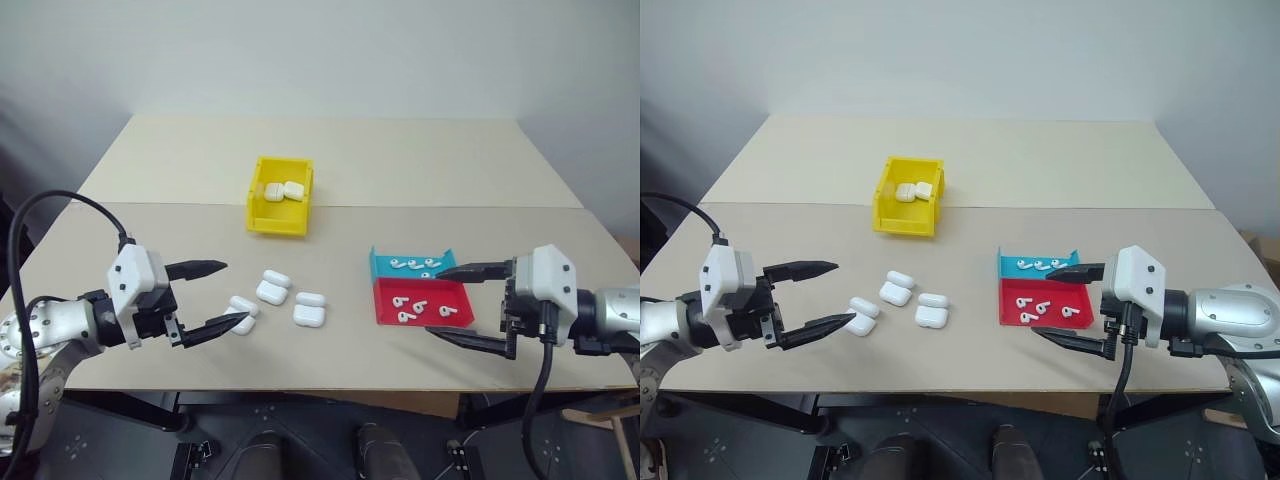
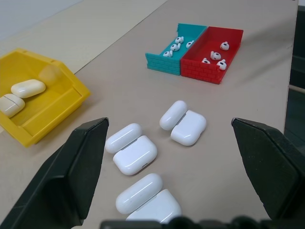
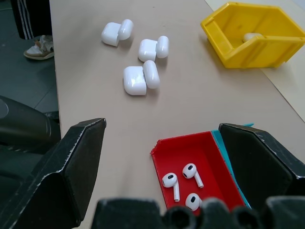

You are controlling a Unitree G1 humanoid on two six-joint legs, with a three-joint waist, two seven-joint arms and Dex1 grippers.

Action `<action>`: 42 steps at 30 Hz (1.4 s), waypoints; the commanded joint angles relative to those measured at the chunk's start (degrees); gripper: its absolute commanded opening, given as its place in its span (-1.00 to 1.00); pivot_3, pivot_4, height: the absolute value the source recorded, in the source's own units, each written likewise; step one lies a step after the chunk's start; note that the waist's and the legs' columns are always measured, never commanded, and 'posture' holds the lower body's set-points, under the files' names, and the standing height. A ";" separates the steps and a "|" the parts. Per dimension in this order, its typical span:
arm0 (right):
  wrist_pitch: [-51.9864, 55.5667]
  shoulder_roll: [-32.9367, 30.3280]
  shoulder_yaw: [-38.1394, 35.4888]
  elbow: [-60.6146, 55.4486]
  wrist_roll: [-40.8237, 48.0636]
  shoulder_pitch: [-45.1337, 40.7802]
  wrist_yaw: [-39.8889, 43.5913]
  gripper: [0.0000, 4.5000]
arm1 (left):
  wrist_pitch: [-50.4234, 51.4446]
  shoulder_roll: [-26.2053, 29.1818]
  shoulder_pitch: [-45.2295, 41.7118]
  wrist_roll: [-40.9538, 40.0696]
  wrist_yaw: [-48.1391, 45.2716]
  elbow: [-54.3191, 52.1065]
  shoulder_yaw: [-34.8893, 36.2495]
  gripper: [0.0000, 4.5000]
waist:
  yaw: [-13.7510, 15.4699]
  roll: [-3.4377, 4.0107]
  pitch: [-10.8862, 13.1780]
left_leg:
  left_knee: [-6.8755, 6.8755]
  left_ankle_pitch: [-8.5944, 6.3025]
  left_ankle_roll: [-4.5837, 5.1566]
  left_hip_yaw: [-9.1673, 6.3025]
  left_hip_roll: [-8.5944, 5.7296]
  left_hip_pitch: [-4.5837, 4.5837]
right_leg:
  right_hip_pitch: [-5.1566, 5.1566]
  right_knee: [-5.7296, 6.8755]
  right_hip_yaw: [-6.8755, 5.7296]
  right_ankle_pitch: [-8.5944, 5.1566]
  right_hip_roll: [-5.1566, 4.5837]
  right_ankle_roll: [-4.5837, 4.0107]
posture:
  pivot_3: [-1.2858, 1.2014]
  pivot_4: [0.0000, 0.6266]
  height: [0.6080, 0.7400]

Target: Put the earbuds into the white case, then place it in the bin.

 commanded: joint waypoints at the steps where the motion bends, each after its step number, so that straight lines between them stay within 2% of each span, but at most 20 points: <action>1: -1.43 0.35 -0.44 -0.38 -0.01 -0.55 -0.10 0.99 | -0.73 0.39 -0.41 0.03 0.64 -1.22 1.34 1.00 | 0.00 0.00 0.00 | 0.00 0.00 0.00 0.00 0.00 0.00 | 0.00 0.00 0.00 0.00 0.00 0.00 | 0.03 -0.52 1.00; 5: -1.30 1.00 -0.66 -1.07 0.11 -0.05 -1.12 0.99 | 0.51 -0.51 -0.93 -0.23 3.50 -2.28 1.05 1.00 | 0.00 0.00 0.00 | 0.00 0.00 0.00 0.00 0.00 0.00 | 0.00 0.00 0.00 0.00 0.00 0.00 | 0.03 -0.52 1.00; 11: -0.63 2.28 -0.80 -1.76 0.49 -0.11 -3.36 0.99 | 6.72 -3.16 -4.65 1.66 15.19 -5.41 -2.43 1.00 | 0.06 -0.02 0.01 | 0.01 0.00 0.00 -0.04 -0.02 0.01 | 0.05 0.01 0.00 0.04 -0.01 -0.04 | 0.03 -0.52 1.00; 16: 0.25 3.03 -0.62 -1.90 1.18 -2.22 -5.85 0.99 | 10.97 -7.84 -8.19 3.60 26.19 -8.91 -4.64 1.00 | 0.03 -0.02 0.01 | 0.01 0.00 0.00 -0.08 -0.03 0.02 | 0.09 0.00 -0.01 0.06 -0.01 -0.06 | 0.03 -0.52 1.00; 21: 2.15 3.59 -1.85 -5.37 3.34 -0.97 -8.15 0.99 | 31.15 -8.13 -12.55 2.81 39.57 -15.00 -7.56 1.00 | -0.01 -0.04 0.02 | -0.01 0.00 0.00 -0.14 -0.03 0.05 | 0.11 0.02 -0.01 0.07 0.01 -0.07 | 0.03 -0.52 1.00; 23: 2.55 4.10 -2.06 -6.13 3.81 -0.70 -9.28 0.99 | 42.44 -9.41 -17.69 -1.15 42.92 -15.30 -6.24 1.00 | 0.10 -0.08 0.04 | 0.00 0.00 0.00 -0.19 -0.03 0.05 | 0.12 0.03 -0.03 0.06 0.01 -0.06 | 0.03 -0.52 1.00; 26: 2.86 4.89 -1.49 -6.70 3.84 -0.99 -11.08 0.99 | 63.24 -12.02 -28.90 -2.83 45.19 -13.23 -5.88 1.00 | 0.36 -0.13 0.05 | 0.11 0.01 0.00 -0.26 -0.07 0.08 | 0.23 0.06 -0.14 0.00 0.00 0.06 | 0.03 -0.52 1.00; 29: 3.02 5.46 -0.60 -7.06 3.66 -1.52 -12.40 0.99 | 67.54 -10.08 -32.74 -6.33 46.55 -10.70 -7.95 1.00 | -0.23 -0.15 0.04 | 0.07 0.00 0.00 -0.29 -0.11 0.14 | 0.28 0.03 -0.12 -0.02 0.00 0.08 | 0.03 -0.52 1.00; 32: 3.11 5.81 -0.21 -7.58 3.62 -1.49 -13.15 0.99 | 67.54 -4.11 -33.68 -12.99 47.64 -8.51 -13.72 1.00 | -0.69 -0.18 0.06 | -0.09 -0.01 -0.01 -0.47 -0.09 0.19 | 0.15 0.06 0.06 0.02 0.03 -0.04 | 0.03 -0.52 1.00; 42: 4.07 5.37 -0.99 -9.76 4.52 -0.20 -14.82 0.99 | 67.54 4.71 -37.61 -29.83 54.60 -2.30 -25.78 1.00 | 0.07 -0.25 0.11 | -0.05 0.00 -0.01 -0.47 -0.11 0.18 | 0.18 0.07 0.01 0.00 -0.03 -0.05 | 0.03 -0.52 1.00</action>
